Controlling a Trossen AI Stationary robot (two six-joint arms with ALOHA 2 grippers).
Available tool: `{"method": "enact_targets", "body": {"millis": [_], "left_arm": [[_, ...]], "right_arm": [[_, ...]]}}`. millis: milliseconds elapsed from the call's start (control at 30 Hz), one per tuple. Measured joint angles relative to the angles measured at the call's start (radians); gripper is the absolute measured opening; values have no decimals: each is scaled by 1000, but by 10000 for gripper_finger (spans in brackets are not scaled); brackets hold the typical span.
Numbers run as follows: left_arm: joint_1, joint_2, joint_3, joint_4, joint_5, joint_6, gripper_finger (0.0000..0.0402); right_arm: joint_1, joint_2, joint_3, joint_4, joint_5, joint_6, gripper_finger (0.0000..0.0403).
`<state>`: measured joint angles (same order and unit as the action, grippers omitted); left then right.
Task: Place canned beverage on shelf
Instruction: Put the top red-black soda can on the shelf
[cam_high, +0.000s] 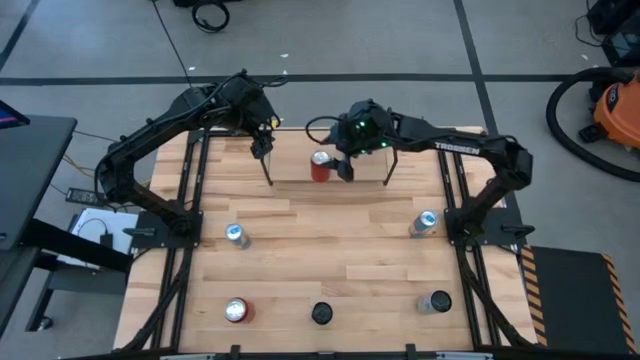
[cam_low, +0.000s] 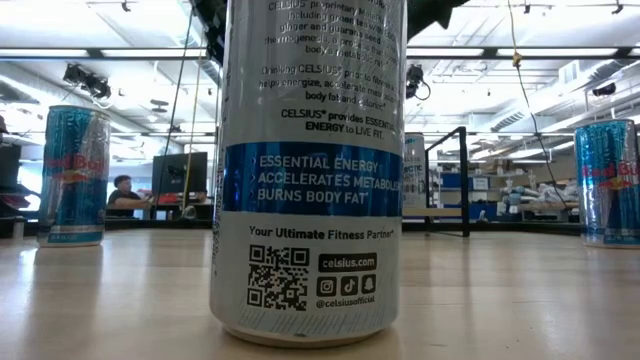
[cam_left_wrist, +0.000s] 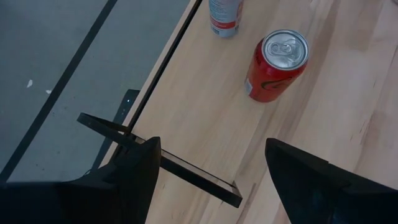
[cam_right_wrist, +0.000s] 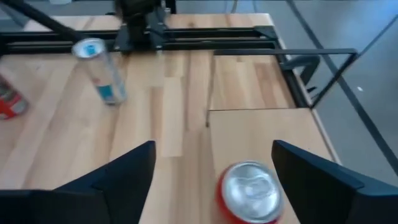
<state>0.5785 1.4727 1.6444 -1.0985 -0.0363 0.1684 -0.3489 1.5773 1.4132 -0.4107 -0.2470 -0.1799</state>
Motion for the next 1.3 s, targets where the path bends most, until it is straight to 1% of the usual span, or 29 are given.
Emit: {"method": "enact_targets", "body": {"millis": [67,133,200,267,467,633,700,767,867,1033,1100,1200,1300], "left_arm": [[0,0,0,0,0,0,291],[0,0,0,0,0,0,291],[0,0,0,0,0,1,291],[0,0,0,1,0,1,291],[0,0,0,2,0,1,291],[0,0,0,5,0,1,291],[0,0,0,7,0,1,291],[0,0,0,7,0,1,291],[0,0,0,7,0,1,291],[0,0,0,10,0,1,291],[0,0,0,10,0,1,291],[0,0,0,10,0,1,291],[0,0,0,11,0,1,291]], "right_arm": [[18,-8,-4,-19,2,1,304],[36,-5,-11,-49,37,1,274],[52,5,-22,-64,66,1,241],[63,7,-48,-70,72,-4,202],[73,7,-106,-29,72,1,87],[72,7,-144,22,71,1,14],[72,7,-157,45,71,1,7],[72,7,-178,69,71,5,12],[71,7,-221,143,71,19,15],[66,7,-308,276,71,24,5],[64,7,-325,299,74,24,5],[63,7,-355,352,122,28,8],[64,7,-388,407,137,51,8]]}}
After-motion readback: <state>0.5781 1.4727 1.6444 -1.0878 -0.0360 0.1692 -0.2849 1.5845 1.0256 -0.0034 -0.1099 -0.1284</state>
